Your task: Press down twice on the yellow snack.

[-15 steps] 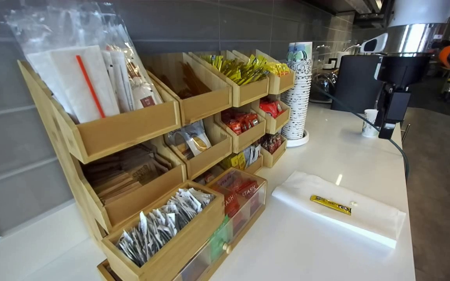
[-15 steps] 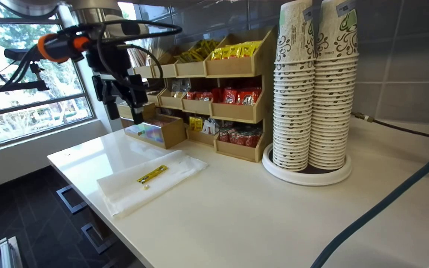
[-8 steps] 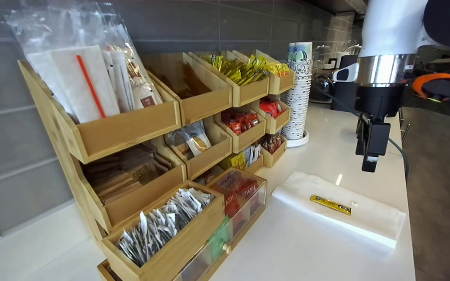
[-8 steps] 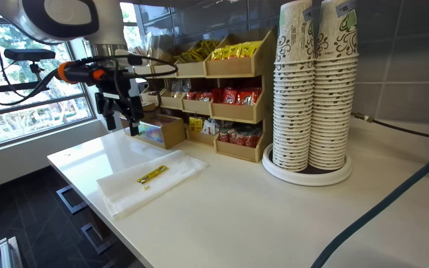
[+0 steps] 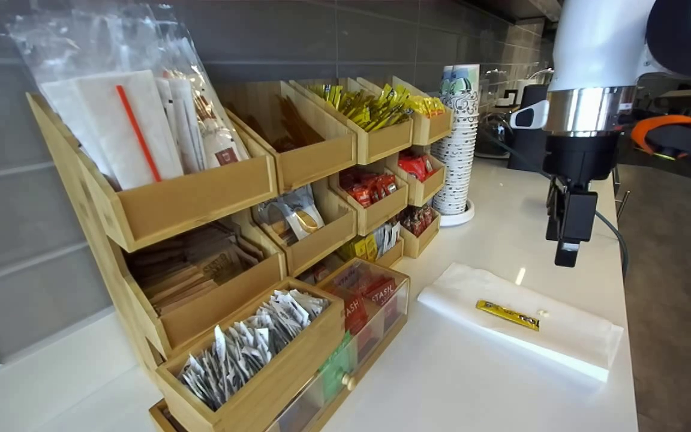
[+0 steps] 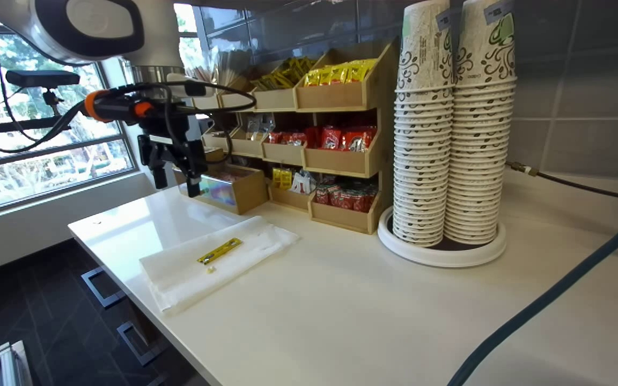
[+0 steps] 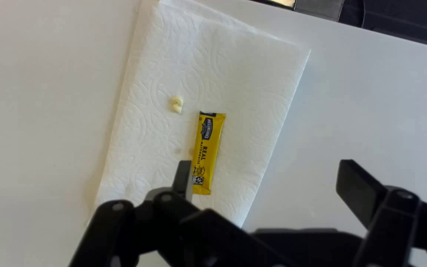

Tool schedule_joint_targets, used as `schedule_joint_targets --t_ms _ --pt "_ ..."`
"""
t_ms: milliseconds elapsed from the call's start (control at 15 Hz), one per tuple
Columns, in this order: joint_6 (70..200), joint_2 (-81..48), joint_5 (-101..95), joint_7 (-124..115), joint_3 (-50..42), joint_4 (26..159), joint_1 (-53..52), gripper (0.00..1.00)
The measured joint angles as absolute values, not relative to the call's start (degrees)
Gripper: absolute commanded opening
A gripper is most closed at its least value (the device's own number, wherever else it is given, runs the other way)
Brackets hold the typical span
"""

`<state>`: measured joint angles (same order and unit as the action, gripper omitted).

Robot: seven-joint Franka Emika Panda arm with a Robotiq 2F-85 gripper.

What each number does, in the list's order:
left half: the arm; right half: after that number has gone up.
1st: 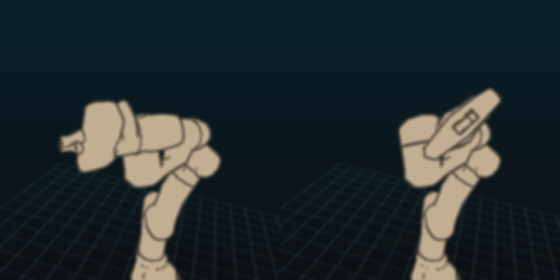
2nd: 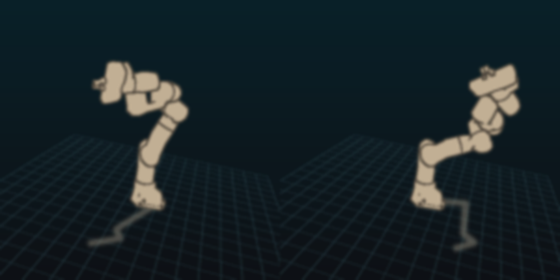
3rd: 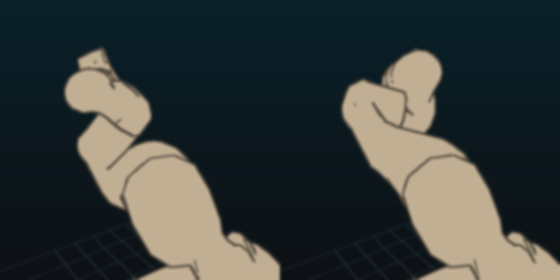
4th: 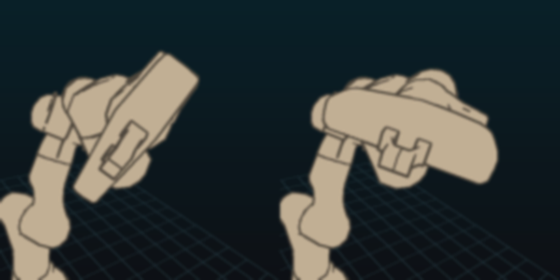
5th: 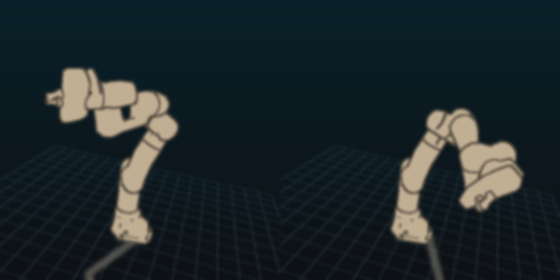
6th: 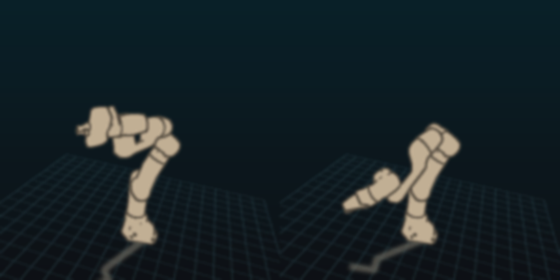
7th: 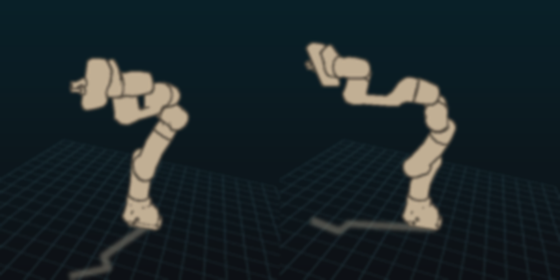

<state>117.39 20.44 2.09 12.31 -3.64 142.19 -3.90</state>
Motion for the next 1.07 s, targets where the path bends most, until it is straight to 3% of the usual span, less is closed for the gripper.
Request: schedule_joint_targets --t_ms 533,600,733,1067 --pt "122.72 15.5 -0.3 1.39 -0.64 142.2 -2.49 0.99" --pt "123.82 14.59 -0.93 0.31 -0.41 142.21 -2.29 0.74" --pt "125.7 12.85 -2.35 -1.45 -0.13 142.21 -1.95 0.73" --pt "129.08 9.3 -4.83 -4.12 0.18 142.19 -1.65 0.35"
